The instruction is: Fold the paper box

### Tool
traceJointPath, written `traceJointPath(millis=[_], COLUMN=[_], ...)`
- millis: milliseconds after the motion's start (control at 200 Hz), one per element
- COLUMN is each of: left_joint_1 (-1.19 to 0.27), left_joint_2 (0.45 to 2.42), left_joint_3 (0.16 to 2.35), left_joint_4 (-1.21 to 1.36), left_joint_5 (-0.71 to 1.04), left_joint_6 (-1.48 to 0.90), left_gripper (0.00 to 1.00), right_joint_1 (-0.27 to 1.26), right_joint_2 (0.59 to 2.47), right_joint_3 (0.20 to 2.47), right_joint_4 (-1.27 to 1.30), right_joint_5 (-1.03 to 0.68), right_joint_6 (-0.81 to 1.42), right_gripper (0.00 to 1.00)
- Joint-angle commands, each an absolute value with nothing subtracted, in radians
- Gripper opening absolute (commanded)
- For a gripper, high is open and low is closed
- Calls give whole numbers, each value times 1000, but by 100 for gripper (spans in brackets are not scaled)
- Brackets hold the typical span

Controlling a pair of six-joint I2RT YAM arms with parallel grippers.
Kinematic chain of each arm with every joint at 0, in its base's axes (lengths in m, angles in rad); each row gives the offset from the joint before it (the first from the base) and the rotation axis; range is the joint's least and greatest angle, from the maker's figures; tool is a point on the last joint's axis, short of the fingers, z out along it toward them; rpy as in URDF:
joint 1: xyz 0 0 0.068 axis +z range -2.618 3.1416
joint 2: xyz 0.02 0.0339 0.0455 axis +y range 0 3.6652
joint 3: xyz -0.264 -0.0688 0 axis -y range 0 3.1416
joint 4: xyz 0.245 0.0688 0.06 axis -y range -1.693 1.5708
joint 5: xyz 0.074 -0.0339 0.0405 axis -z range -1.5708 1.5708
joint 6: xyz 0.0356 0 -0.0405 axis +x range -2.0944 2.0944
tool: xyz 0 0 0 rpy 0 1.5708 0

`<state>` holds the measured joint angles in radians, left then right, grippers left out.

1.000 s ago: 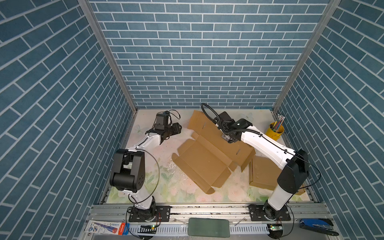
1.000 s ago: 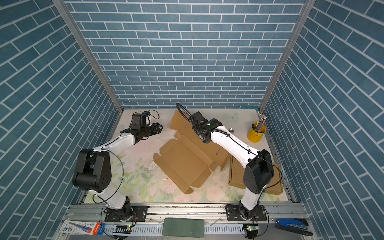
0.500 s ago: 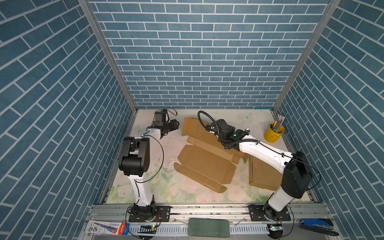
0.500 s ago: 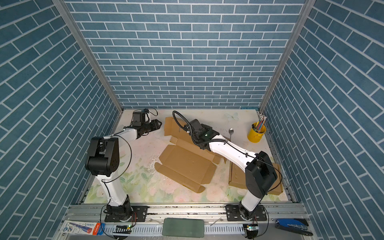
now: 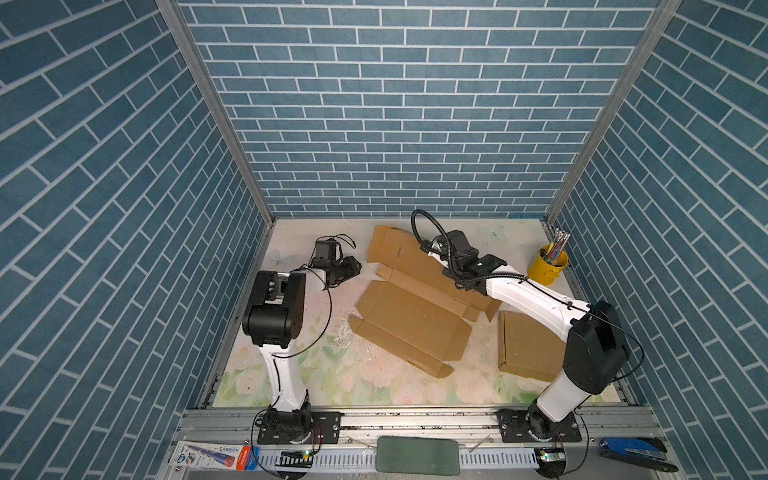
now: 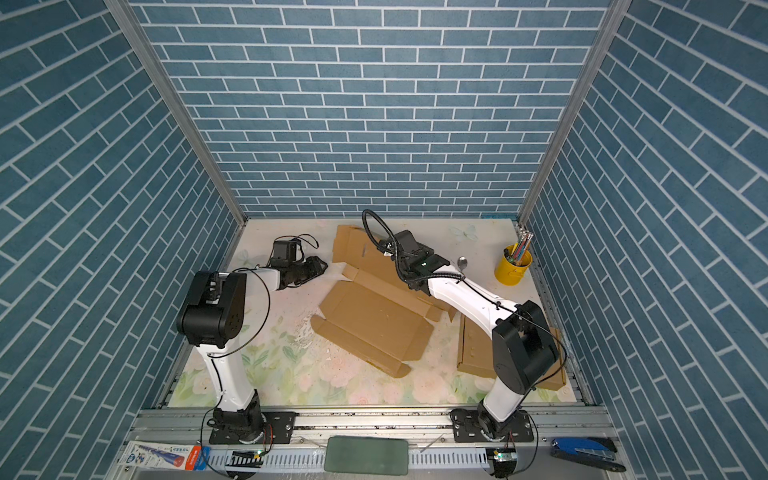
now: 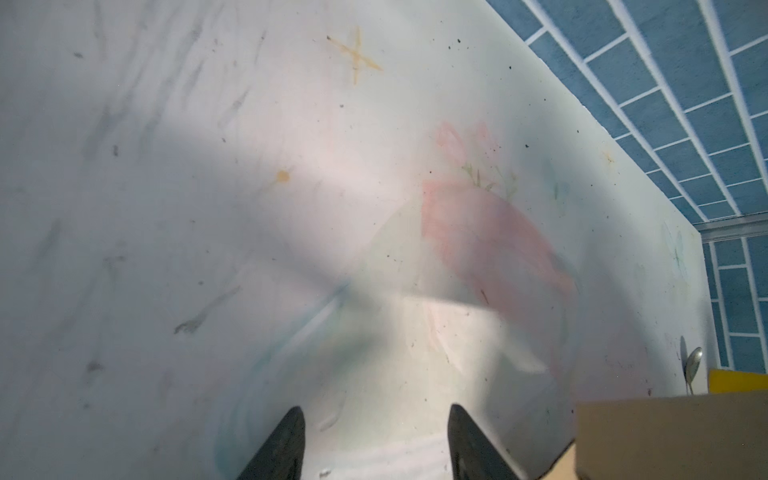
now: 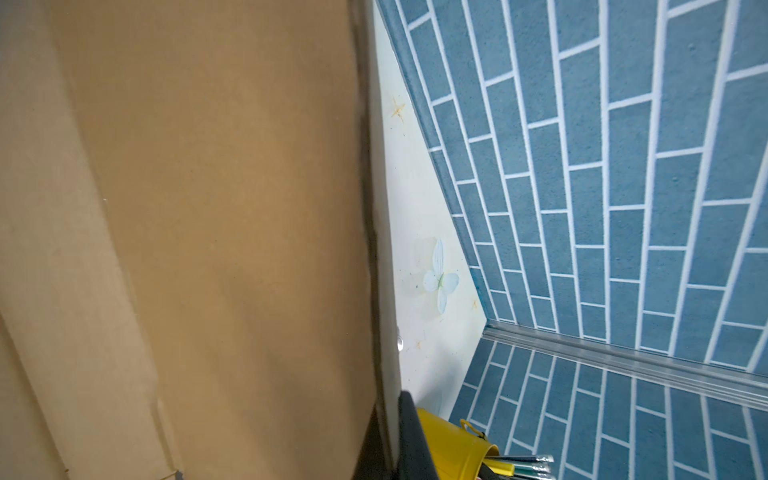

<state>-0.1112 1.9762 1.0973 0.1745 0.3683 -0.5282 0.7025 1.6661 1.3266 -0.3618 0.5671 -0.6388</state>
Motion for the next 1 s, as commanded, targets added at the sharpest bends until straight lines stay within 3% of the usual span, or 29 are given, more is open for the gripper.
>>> traceJointPath(millis=[0,690,995], left_joint_1=[-144,-277,-208], left_joint_2=[2013,1992,1874], left_joint_3=[1075,1070,1046], left_joint_4=[226,186,144], left_joint_5=[360,433,477], left_joint_6=[-557,-550,-531], left_gripper=[57,54,54], right_joint_1=[690,641,638], right_joint_2=[1695,1756,1743], right_joint_3=[1337,1403,1376], right_joint_4=[-350,-346,-303], right_joint_5=[500,456,486], right_joint_6=[-566,-535,-586], right_gripper=[0,0,0])
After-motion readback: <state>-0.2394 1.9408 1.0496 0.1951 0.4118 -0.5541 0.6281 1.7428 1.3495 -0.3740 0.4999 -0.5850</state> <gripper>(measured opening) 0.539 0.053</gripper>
